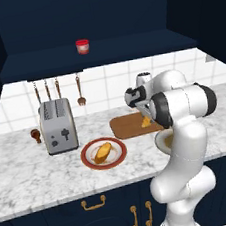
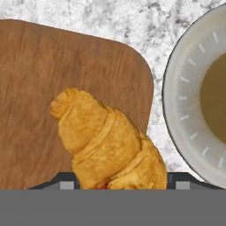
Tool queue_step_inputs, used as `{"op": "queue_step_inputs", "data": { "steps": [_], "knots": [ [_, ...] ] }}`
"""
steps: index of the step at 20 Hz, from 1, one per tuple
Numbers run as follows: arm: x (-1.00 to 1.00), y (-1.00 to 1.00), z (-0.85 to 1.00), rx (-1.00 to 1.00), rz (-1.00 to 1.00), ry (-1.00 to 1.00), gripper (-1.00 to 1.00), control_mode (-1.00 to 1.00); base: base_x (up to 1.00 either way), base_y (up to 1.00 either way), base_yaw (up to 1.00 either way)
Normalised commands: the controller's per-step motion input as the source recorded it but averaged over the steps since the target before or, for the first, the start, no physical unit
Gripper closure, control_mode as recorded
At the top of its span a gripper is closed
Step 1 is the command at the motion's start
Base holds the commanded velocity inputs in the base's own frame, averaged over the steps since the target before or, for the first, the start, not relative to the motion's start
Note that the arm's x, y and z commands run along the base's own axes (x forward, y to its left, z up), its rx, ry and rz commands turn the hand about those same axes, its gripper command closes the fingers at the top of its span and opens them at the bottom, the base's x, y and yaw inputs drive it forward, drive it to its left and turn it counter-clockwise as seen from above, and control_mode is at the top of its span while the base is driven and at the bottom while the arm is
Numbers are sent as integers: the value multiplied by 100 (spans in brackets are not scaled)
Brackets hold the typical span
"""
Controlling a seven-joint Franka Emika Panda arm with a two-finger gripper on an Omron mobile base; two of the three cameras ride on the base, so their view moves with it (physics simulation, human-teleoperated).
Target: From the different types of pastries on the counter, select a croissant and place it on the cutting board. Then retrieve a jar of jam from the cabinet and place it alongside the croissant on the cutting board.
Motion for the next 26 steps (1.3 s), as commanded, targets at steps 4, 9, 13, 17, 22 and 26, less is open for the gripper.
{"op": "queue_step_inputs", "data": {
  "steps": [4, 9, 13, 17, 22, 26],
  "knots": [
    [52, 8, -14, 0, -5, 0, 100, -100, 0, 0, 0],
    [34, 3, -33, 0, -5, 0, 100, -100, 0, 0, 0],
    [15, 0, -27, 0, -7, -4, -100, -100, 0, 0, 0],
    [20, 2, 16, 0, -6, -11, -100, -100, 0, 0, 0],
    [1, 0, 76, 0, -1, -20, -100, -100, 0, 0, 0],
    [0, 0, 26, 0, 0, -6, -100, -100, 0, 0, 0]
  ]
}}
